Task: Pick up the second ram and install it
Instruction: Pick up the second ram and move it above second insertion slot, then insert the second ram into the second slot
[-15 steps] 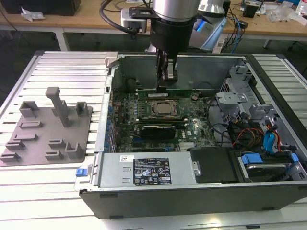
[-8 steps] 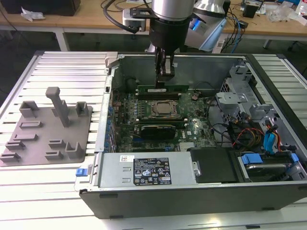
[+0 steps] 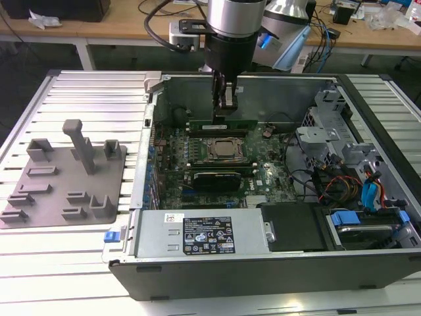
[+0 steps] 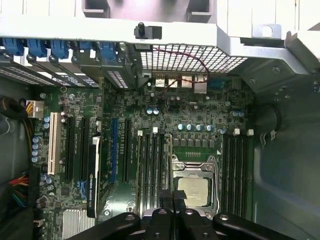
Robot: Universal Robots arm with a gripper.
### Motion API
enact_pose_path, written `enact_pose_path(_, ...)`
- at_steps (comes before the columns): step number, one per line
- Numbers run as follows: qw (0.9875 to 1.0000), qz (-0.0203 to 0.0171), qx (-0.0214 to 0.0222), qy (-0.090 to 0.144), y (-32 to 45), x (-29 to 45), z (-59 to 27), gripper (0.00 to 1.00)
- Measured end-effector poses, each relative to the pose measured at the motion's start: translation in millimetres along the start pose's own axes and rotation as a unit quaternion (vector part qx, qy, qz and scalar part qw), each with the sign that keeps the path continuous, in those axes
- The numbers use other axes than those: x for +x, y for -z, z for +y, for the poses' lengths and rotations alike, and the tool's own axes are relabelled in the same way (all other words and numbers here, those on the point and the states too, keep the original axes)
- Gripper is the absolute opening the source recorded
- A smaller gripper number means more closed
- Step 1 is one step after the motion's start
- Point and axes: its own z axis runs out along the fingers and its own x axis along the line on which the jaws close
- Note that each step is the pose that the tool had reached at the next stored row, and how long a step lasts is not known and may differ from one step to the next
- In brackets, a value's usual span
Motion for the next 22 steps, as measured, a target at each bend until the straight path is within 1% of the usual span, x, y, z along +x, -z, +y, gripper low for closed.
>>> enact_pose_path(4,1.0000,0.0000,0.0000,0.000,-5.6,0.2,-0.2,0.09)
enact_pose_path(5,1.0000,-0.0001,0.0000,-0.001,-7.9,0.2,-0.3,0.09)
enact_pose_path(7,1.0000,-0.0001,0.0001,-0.002,-15.6,1.6,-0.6,0.09)
enact_pose_path(10,1.0000,-0.0001,0.0001,-0.004,-21.2,3.1,-0.6,0.09)
enact_pose_path(22,1.0000,-0.0001,0.0001,-0.004,-21.8,3.1,-0.7,0.09)
